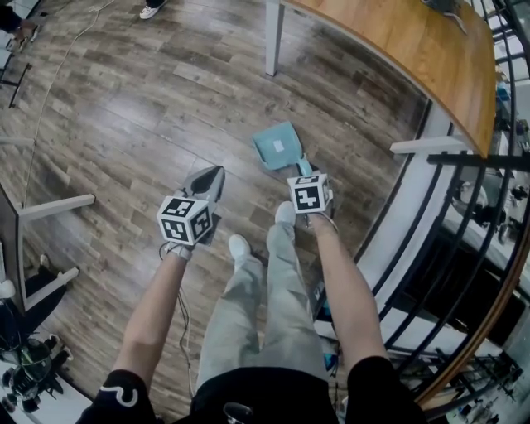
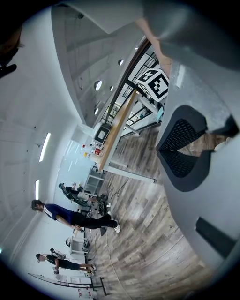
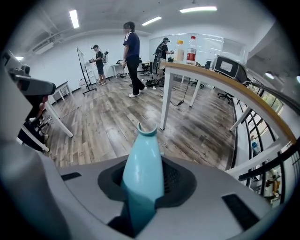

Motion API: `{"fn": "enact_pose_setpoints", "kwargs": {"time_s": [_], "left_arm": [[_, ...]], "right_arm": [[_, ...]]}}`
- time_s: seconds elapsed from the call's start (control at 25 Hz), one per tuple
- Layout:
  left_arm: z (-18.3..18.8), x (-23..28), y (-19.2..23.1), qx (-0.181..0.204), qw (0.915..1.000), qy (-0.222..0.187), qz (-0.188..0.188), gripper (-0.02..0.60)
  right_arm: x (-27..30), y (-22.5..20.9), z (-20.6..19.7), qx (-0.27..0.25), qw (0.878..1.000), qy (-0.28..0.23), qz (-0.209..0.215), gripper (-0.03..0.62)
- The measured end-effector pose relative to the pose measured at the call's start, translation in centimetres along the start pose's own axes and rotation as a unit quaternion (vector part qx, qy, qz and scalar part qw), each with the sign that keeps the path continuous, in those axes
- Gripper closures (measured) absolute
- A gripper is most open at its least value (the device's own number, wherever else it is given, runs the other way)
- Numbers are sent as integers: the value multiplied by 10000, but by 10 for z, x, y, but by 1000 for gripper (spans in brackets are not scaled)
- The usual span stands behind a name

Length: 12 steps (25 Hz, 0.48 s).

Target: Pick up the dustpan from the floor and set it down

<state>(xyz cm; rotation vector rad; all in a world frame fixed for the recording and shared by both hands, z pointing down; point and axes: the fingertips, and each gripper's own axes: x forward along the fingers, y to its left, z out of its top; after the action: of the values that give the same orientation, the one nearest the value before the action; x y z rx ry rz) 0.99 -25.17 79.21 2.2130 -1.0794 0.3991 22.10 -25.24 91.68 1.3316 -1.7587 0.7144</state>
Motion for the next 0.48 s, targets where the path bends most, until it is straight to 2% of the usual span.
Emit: {"fn": "enact_pose_setpoints", "kwargs": {"time_s": [0.48], "left_arm": [[13,-16,2,34,9999,-98,101,584]], "right_arm": [[-23,-1,-10,185,9998,-23,63,511]]}}
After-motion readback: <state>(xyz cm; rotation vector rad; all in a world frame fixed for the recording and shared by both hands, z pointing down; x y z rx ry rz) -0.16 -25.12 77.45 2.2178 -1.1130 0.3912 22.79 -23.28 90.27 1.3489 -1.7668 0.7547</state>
